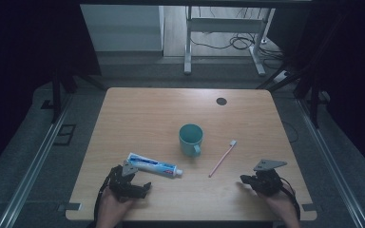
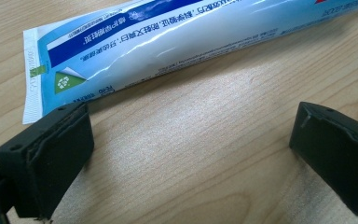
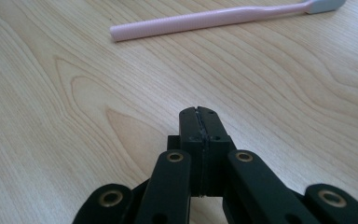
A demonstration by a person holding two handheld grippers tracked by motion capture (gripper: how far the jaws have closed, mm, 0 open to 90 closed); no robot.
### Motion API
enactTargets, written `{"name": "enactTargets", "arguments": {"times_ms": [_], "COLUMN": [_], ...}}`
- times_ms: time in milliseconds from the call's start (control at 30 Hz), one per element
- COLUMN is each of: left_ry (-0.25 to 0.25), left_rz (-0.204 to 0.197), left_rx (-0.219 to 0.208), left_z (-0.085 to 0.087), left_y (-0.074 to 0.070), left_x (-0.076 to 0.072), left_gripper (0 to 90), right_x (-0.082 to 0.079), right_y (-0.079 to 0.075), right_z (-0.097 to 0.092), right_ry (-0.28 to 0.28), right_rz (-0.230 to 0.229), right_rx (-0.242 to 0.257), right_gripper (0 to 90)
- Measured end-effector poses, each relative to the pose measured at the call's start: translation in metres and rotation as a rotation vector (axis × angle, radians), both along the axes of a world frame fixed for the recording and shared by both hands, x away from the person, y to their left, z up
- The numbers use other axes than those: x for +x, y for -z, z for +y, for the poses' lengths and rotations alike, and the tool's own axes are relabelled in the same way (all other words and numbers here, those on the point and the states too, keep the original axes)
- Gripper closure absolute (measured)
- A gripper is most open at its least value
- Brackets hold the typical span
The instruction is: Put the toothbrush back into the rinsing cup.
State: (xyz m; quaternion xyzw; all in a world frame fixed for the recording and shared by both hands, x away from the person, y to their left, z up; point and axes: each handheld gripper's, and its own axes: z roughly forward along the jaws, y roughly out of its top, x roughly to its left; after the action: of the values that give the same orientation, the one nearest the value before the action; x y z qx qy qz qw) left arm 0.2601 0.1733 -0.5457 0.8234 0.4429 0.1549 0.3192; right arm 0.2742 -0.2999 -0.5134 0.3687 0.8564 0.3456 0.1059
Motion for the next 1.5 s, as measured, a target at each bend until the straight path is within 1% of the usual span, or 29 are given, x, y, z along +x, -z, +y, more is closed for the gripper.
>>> {"name": "enactTargets", "arguments": {"times_ms": [167, 300, 600, 700, 900, 1033, 1500], "left_ry": [0.0, 0.0, 0.0, 0.0, 0.0, -0.001, -0.001], "left_rz": [0.0, 0.0, 0.0, 0.0, 0.001, 0.001, 0.001], "left_rx": [0.0, 0.0, 0.0, 0.0, 0.0, -0.001, -0.001], "left_z": [0.0, 0.0, 0.0, 0.0, 0.0, 0.0, 0.0], "left_y": [0.0, 0.0, 0.0, 0.0, 0.0, 0.0, 0.0], "left_x": [0.0, 0.0, 0.0, 0.0, 0.0, 0.0, 0.0], "left_gripper": [0.0, 0.0, 0.0, 0.0, 0.0, 0.0, 0.0], "right_x": [0.004, 0.007, 0.018, 0.02, 0.027, 0.031, 0.043], "right_y": [0.0, -0.002, -0.006, -0.006, -0.004, -0.002, 0.0], "right_z": [0.005, 0.01, 0.025, 0.028, 0.038, 0.048, 0.071], "right_ry": [-0.009, -0.025, -0.059, -0.062, -0.072, -0.084, -0.117], "right_rz": [0.001, 0.005, 0.009, 0.013, 0.017, 0.024, 0.039], "right_rx": [0.0, 0.01, 0.021, 0.024, 0.037, 0.036, 0.036], "right_gripper": [89.1, 89.0, 88.7, 88.7, 89.0, 89.1, 89.2]}}
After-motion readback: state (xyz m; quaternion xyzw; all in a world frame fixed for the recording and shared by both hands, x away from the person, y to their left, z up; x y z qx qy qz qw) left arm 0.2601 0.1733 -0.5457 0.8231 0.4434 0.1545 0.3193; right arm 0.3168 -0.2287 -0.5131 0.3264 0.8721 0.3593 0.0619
